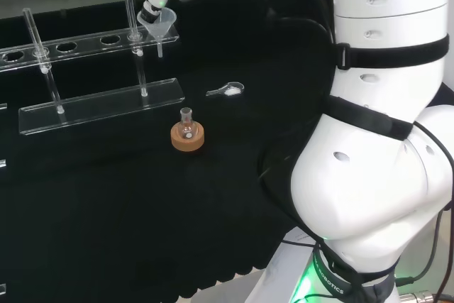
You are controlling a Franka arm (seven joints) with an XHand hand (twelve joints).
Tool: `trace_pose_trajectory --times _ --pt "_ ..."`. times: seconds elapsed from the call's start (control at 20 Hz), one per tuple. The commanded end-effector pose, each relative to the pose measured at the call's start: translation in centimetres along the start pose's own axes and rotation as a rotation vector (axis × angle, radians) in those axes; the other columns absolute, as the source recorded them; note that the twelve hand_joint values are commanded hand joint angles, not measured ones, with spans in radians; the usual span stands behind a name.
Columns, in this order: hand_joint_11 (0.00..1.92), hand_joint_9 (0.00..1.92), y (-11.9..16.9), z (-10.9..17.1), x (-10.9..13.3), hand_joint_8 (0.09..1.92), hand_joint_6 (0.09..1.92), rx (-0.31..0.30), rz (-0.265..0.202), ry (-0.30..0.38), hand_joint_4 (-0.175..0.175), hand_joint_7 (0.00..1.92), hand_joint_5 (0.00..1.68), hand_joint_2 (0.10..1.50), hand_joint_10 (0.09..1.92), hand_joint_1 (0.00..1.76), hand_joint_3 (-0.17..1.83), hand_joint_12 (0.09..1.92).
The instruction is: Pick up the funnel from the transparent funnel stand.
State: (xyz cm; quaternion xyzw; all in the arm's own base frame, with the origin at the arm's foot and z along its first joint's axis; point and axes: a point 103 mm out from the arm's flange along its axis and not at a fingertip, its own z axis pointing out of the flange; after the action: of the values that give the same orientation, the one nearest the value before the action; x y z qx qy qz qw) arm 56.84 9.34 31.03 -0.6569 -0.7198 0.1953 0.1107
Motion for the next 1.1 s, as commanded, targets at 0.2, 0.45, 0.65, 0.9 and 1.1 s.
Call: trace_pose_trajectory --times 0.2,0.45,0.65,0.9,1.1 --pt "0.31 0.04 1.8 0.7 0.8 0.31 0.09 0.049 0.004 -0.050 0.033 0.00 0.01 0.70 0.91 0.63 0.30 1.50" --pt "0.31 0.04 2.5 1.4 0.6 0.30 0.09 0.074 -0.005 -0.052 0.042 0.00 0.02 0.69 0.93 0.63 0.31 1.51" --pt "0.32 0.06 3.0 1.8 1.1 0.31 0.09 0.091 -0.018 -0.066 0.051 0.00 0.03 0.68 0.93 0.62 0.31 1.51" --pt "0.31 0.13 2.9 2.2 1.3 0.45 0.09 0.073 -0.021 -0.074 0.051 0.00 0.07 0.67 0.92 0.61 0.34 1.51" --pt "0.32 0.17 2.7 2.6 1.1 0.51 0.09 0.052 -0.009 -0.081 0.050 0.00 0.09 0.66 0.90 0.61 0.35 1.51"
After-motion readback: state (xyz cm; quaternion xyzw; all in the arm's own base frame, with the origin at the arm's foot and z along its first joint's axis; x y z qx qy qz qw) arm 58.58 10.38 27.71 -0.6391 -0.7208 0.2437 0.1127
